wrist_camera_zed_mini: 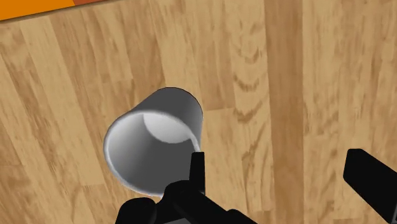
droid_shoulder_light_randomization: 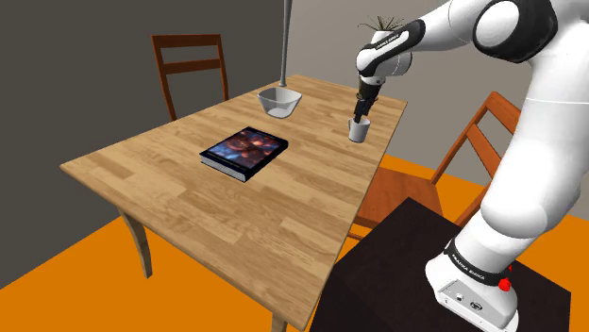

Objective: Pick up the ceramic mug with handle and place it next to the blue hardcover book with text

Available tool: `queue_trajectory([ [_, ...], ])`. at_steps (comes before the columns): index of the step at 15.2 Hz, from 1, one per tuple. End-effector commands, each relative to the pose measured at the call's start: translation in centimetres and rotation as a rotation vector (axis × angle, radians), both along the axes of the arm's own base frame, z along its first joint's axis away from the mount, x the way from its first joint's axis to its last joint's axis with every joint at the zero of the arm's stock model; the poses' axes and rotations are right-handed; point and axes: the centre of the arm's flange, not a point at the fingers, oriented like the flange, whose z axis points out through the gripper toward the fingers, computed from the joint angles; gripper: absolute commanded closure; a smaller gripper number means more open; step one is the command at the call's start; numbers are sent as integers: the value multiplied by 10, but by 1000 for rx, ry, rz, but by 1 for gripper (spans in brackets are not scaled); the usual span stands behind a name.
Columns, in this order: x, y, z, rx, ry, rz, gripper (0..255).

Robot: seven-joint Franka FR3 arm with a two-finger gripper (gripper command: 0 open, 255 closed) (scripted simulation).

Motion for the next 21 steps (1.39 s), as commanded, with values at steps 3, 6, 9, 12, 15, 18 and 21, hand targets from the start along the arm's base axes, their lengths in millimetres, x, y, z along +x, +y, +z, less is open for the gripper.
queue_trajectory([
  [3,25,-35,-29,-9,15,4,0],
  [6,33,-47,-45,-12,20,4,0],
  [9,33,-48,-61,-12,20,4,0],
  [12,34,-49,-79,-12,20,4,0],
  [15,34,-49,-79,-12,20,4,0],
  [18,34,-49,-79,-12,20,4,0],
  [21,34,-49,-79,-12,20,4,255],
])
